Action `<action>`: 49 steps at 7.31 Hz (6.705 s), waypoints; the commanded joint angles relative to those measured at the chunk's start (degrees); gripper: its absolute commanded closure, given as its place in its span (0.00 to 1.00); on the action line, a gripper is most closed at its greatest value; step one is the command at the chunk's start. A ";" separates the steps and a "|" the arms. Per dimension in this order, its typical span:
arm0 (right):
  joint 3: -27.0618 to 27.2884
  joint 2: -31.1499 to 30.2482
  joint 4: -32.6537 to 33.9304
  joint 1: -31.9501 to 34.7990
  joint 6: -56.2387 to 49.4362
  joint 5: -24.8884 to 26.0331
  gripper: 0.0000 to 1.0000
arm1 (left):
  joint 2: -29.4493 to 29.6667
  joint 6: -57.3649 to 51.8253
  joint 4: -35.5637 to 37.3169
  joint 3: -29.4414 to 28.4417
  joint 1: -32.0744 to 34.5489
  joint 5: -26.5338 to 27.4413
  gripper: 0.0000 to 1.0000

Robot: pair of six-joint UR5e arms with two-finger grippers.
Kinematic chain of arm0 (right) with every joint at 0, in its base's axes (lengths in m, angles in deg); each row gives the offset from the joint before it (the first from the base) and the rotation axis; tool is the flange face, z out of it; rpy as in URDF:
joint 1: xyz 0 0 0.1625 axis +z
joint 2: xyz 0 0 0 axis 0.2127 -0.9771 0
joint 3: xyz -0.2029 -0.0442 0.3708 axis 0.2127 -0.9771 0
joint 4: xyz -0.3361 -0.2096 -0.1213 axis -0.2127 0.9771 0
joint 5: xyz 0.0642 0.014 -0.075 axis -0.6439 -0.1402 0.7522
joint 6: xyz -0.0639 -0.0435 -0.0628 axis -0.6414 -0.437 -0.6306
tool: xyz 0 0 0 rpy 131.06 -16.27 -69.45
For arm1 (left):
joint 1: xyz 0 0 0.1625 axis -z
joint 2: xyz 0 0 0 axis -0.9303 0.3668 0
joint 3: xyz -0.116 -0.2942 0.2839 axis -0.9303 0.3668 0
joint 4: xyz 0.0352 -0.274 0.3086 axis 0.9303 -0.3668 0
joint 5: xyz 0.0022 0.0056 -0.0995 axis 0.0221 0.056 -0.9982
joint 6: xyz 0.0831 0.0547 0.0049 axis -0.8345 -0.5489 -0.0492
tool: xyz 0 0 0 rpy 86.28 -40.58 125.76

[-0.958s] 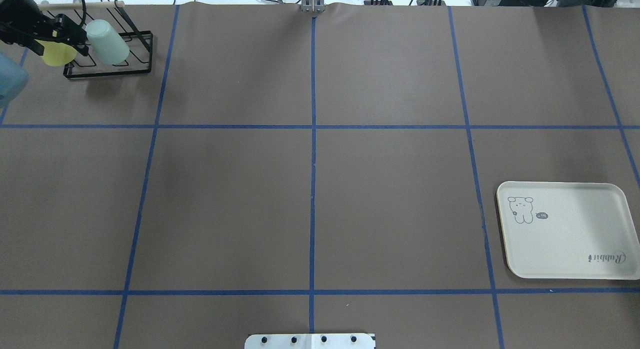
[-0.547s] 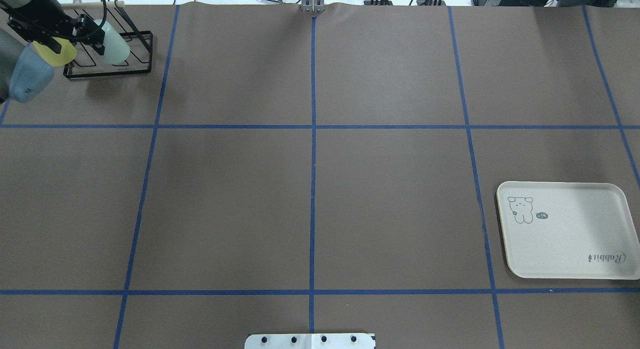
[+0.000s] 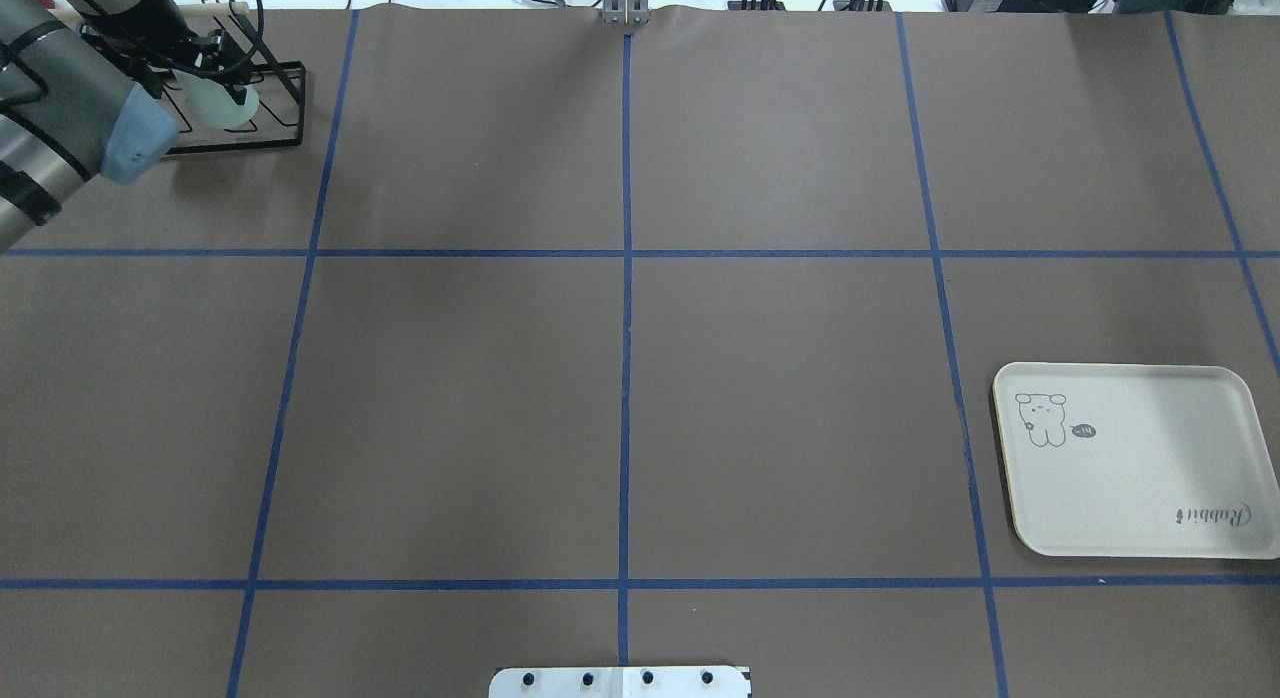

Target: Left arm grabs green cup and hands to right arm on tray

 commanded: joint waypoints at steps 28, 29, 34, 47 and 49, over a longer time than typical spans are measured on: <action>2.63 0.35 -7.98 -3.14 5.99 -1.93 0.00 | 3.74 15.22 25.58 25.83 7.45 -17.05 1.00; 2.45 0.44 -14.09 -5.60 10.82 -1.93 0.00 | 3.74 23.55 24.97 29.07 4.48 -20.40 1.00; 1.22 8.41 -38.64 -16.79 56.95 -9.71 0.00 | 3.74 76.53 -11.33 32.02 -10.74 -19.57 1.00; 1.31 32.08 -66.28 -34.94 108.44 5.98 0.02 | -4.17 138.29 -84.72 21.36 -12.25 -3.56 1.00; -0.01 32.60 -75.40 -40.85 115.80 15.36 0.04 | -3.82 144.54 -84.99 24.34 -12.42 -2.86 1.00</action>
